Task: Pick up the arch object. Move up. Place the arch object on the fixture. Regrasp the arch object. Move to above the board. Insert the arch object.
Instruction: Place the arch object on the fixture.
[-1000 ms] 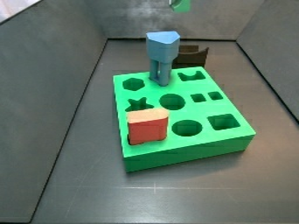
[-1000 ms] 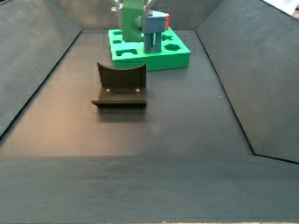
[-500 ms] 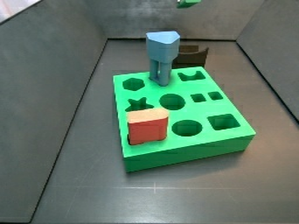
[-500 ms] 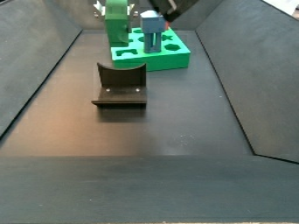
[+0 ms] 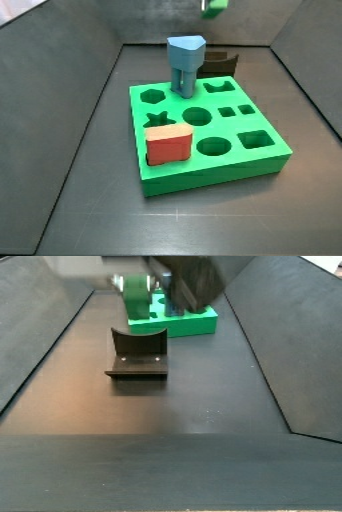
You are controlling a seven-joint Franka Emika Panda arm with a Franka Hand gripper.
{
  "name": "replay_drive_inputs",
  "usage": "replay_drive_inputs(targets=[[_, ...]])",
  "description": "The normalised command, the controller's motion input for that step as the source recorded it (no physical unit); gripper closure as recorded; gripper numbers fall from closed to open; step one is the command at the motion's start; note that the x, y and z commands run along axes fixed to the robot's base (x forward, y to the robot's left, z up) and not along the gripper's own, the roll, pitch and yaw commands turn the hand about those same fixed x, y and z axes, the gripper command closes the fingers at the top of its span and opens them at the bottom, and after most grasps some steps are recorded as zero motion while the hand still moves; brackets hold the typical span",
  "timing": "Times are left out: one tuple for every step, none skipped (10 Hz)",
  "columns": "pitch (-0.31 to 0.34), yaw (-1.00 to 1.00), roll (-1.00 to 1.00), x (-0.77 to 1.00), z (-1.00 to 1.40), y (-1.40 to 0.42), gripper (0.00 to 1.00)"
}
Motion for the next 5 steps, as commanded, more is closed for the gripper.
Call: replay_drive_inputs(targets=[[0.045,-0.12,-1.00,0.12,-1.00,0.07,1.00],[0.059,-0.13,-1.00,0.13,-1.00,0.08,1.00],[0.051,-0.12,-0.82,0.13,-1.00,0.09,1.00],[0.043,-0.12,-0.65,0.14,-1.00,0.10,1.00],[0.036,-0.11,-0.47,0.15,-1.00,0.10,1.00]])
